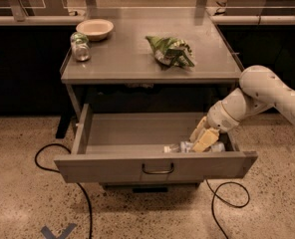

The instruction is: Pick blue plastic bottle from top drawer and place on counter

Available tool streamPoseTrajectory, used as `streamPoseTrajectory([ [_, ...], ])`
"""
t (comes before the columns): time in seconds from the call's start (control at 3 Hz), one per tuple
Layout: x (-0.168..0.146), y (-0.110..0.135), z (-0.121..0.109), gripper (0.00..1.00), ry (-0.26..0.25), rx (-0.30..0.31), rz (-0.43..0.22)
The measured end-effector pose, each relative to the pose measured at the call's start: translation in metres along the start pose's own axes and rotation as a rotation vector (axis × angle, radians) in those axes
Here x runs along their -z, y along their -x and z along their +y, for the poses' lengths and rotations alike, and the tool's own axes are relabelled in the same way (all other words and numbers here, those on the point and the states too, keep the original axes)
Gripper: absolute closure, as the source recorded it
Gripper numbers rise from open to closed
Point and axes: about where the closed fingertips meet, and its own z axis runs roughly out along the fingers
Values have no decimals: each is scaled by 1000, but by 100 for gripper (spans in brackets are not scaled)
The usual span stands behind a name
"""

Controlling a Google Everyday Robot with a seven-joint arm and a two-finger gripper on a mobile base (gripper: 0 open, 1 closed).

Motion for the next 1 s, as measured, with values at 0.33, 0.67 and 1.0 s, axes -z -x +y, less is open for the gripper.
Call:
streamPoseTrajectory([
  [0.33,6,4,2,100,0,0,0],
  [0.67,10,6,3,100,0,0,0],
  [1.0,83,11,7,100,-110,29,-98],
])
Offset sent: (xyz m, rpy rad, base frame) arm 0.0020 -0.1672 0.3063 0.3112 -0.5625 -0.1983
